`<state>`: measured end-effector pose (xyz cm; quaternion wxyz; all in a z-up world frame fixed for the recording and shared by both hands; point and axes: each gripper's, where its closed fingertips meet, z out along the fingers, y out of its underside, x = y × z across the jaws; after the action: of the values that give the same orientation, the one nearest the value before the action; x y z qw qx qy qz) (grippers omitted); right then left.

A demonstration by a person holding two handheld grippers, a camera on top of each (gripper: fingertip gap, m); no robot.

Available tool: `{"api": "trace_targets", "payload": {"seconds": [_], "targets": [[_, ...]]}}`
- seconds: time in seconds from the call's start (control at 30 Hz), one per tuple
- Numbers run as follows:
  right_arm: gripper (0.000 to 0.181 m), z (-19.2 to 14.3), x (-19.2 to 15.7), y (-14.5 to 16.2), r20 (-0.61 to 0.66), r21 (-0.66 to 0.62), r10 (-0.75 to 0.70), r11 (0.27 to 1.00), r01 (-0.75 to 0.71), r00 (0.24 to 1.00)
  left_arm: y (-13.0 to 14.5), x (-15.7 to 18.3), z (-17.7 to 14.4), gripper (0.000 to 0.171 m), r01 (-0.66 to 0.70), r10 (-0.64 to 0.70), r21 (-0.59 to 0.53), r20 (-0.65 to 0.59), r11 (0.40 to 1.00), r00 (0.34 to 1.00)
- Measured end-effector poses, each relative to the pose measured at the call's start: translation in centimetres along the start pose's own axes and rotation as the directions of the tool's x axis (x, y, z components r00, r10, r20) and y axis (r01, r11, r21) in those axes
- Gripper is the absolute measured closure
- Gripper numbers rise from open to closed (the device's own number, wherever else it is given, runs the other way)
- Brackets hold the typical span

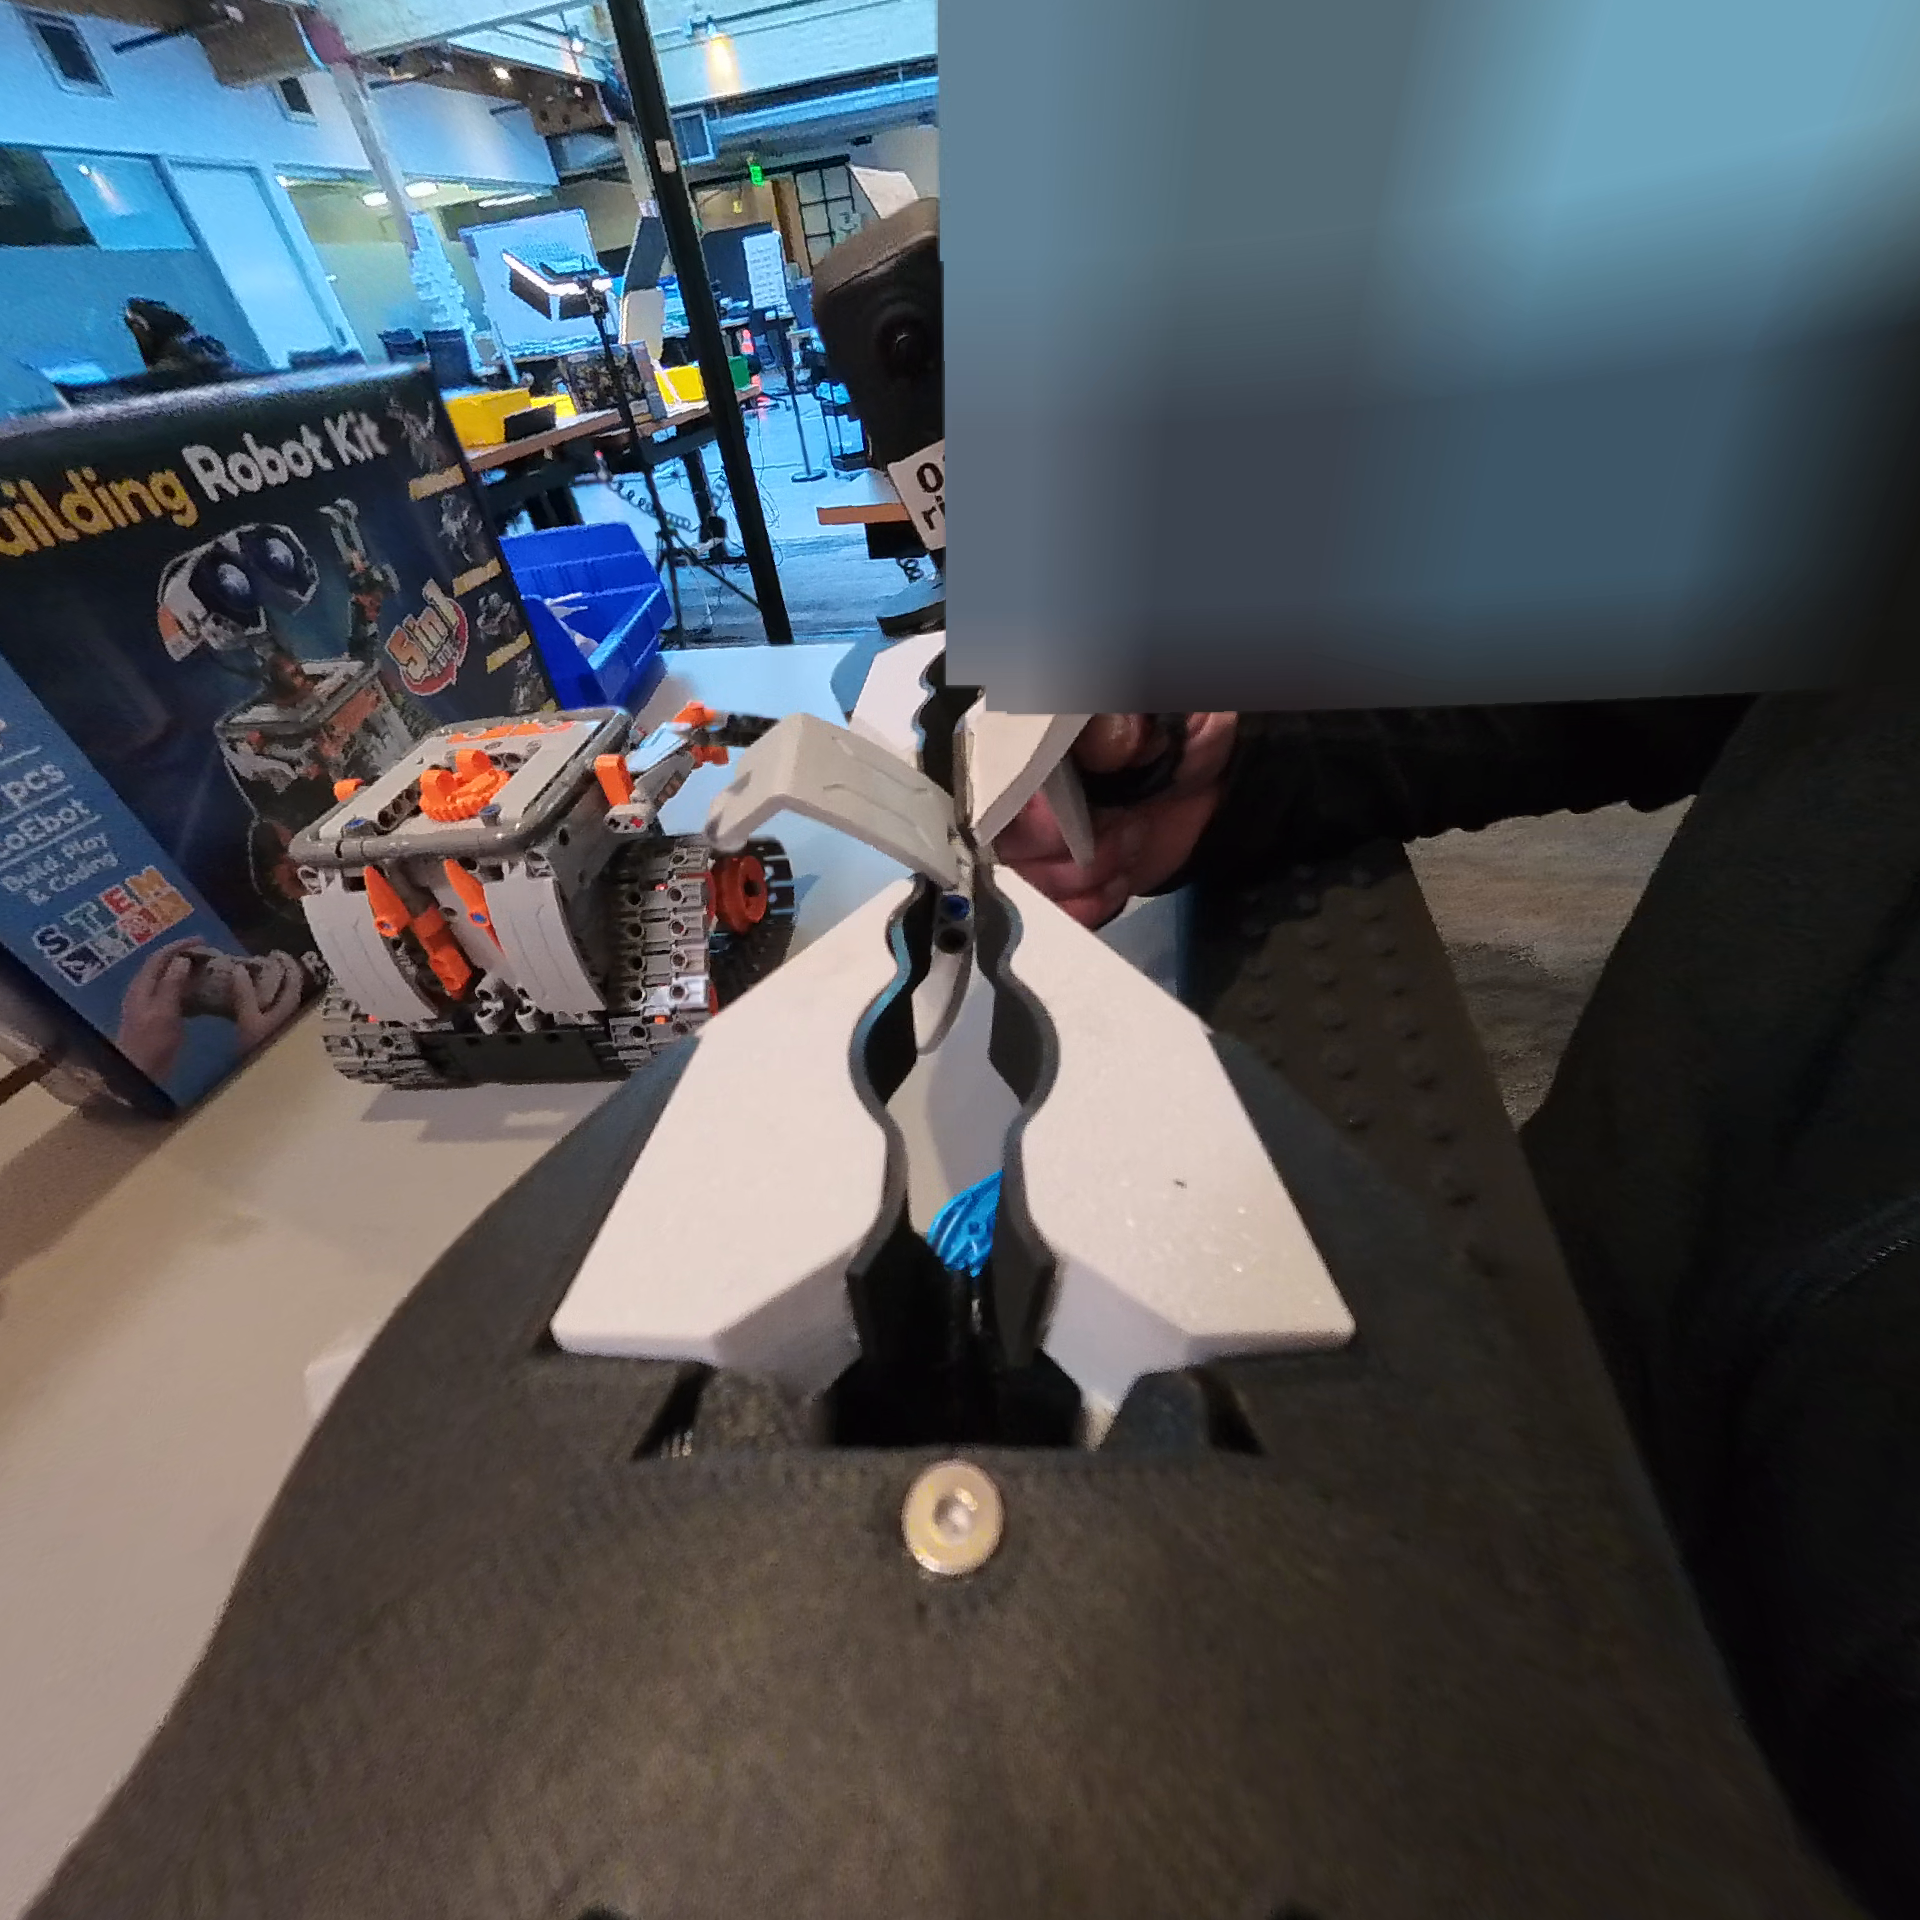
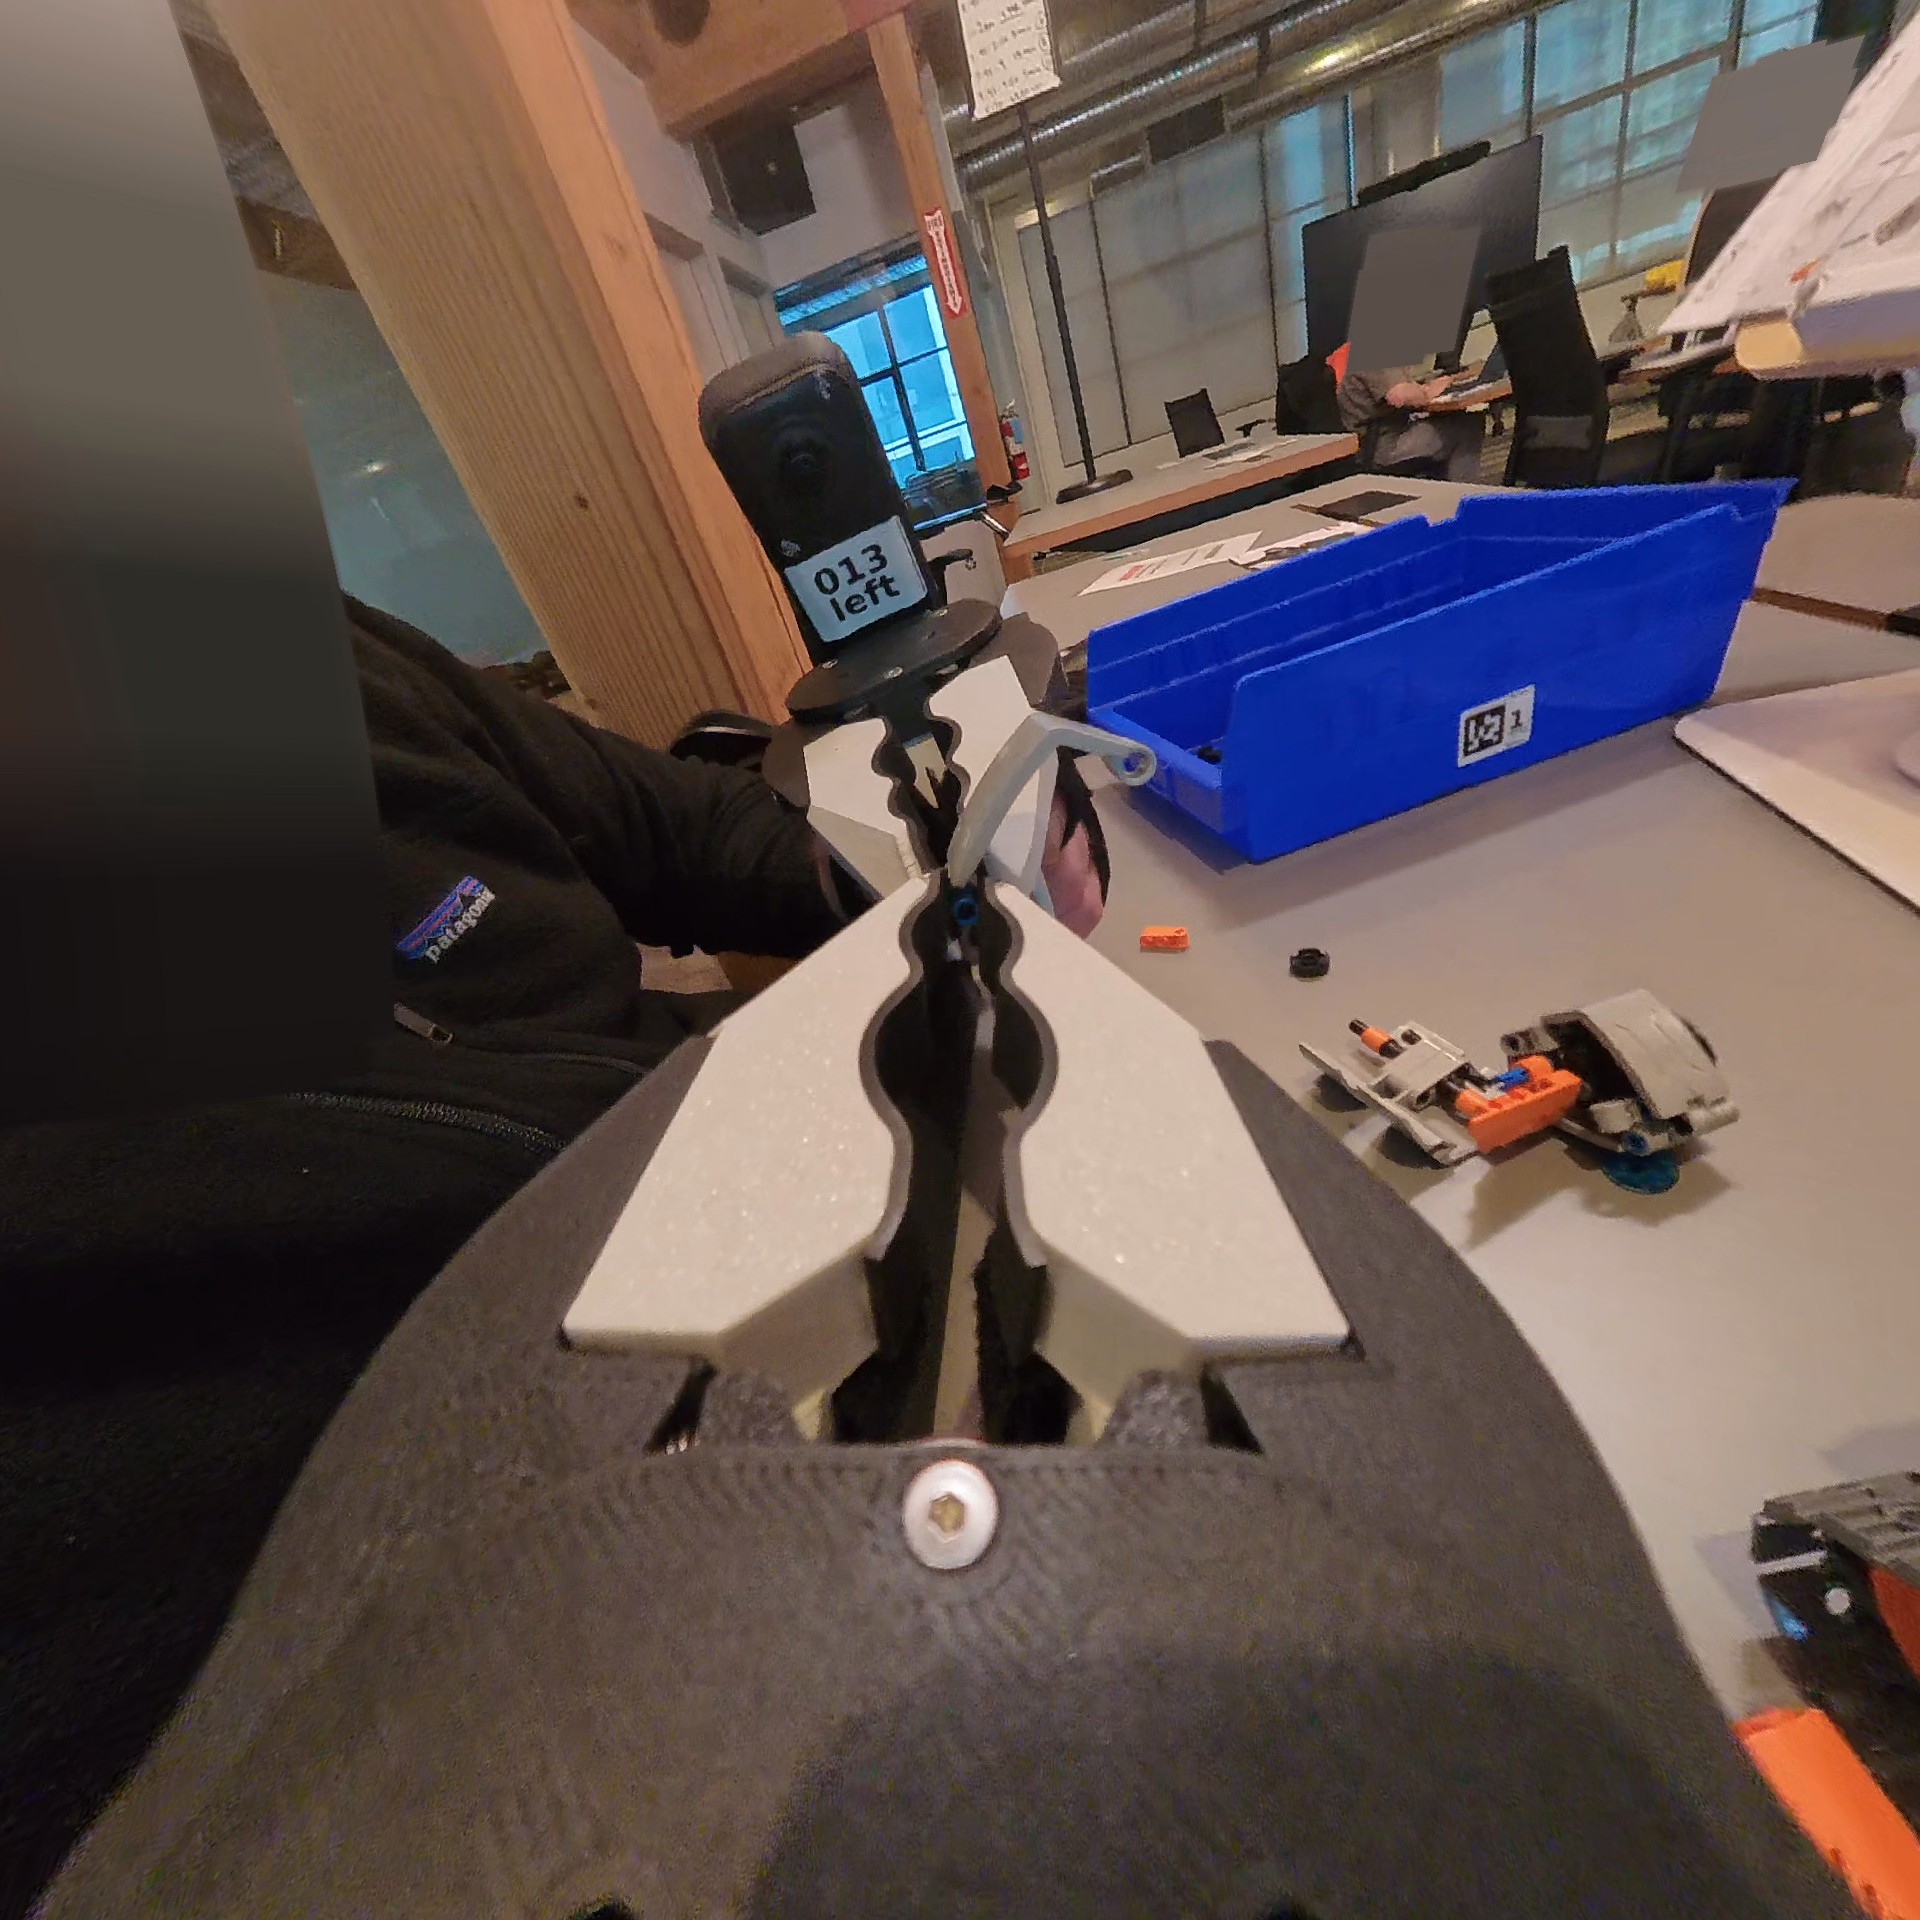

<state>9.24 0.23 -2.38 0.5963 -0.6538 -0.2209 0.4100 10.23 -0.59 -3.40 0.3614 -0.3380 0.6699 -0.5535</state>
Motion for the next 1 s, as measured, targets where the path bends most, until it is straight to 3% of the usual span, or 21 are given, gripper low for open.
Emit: {"api": "trace_targets", "payload": {"seconds": [0.2, 0.4, 0.5, 0.6, 0.67, 0.73, 0.83, 0.9, 1.0], "targets": [[0.181, -0.1, -1.9, -0.4, 0.037, -0.023, -0.145, 0.989, 0.146, 0.989, -1.4, 1.6, -0.6, 0.167, -0.020, 0.022, 0.033, -0.064, 0.999, 0.998], [0.181, -0.4, -2.6, -0.5, 0.058, -0.022, -0.184, 0.982, 0.185, 0.981, -2.0, 2.1, -1.1, 0.167, 0.080, -0.068, 0.081, -0.144, 0.994, 0.987], [0.181, -3.1, -0.9, -2.0, -0.008, 0.062, -0.138, 0.988, 0.138, 0.990, -4.7, -1.7, -5.1, 0.168, 0.224, -0.201, 0.282, -0.109, 0.933, 0.974], [0.181, -1.2, -1.0, -0.7, -0.002, -0.014, -0.160, 0.987, 0.160, 0.987, -3.0, 0.6, -2.9, 0.166, 0.107, -0.092, 0.160, -0.096, 0.981, 0.991], [0.181, -0.6, -0.8, -0.6, 0.013, -0.011, -0.104, 0.995, 0.104, 0.994, -2.4, -0.4, -2.7, 0.166, 0.148, -0.136, 0.137, -0.093, 0.979, 0.986], [0.160, 0.1, -0.7, -0.3, -0.014, -0.013, -0.092, 0.996, 0.092, 0.996, -2.0, -0.4, -2.4, 0.167, 0.161, -0.150, 0.124, -0.096, 0.979, 0.984], [0.156, 0.9, -1.0, -0.5, -0.004, 0.010, -0.080, 0.997, 0.080, 0.997, -0.8, 0.7, -1.1, 0.166, 0.124, -0.118, 0.050, -0.118, 0.991, 0.986], [0.171, 0.9, -0.8, -0.5, 0.010, 0.021, -0.033, 0.999, 0.033, 0.999, -0.4, 1.1, -0.6, 0.166, 0.110, -0.106, 0.026, -0.127, 0.994, 0.986], [0.178, 0.7, -0.8, -0.3, 0.046, 0.020, 0.027, 0.999, -0.028, 0.999, -0.1, 0.9, -0.3, 0.166, 0.095, -0.094, 0.007, -0.106, 0.995, 0.990]]}}
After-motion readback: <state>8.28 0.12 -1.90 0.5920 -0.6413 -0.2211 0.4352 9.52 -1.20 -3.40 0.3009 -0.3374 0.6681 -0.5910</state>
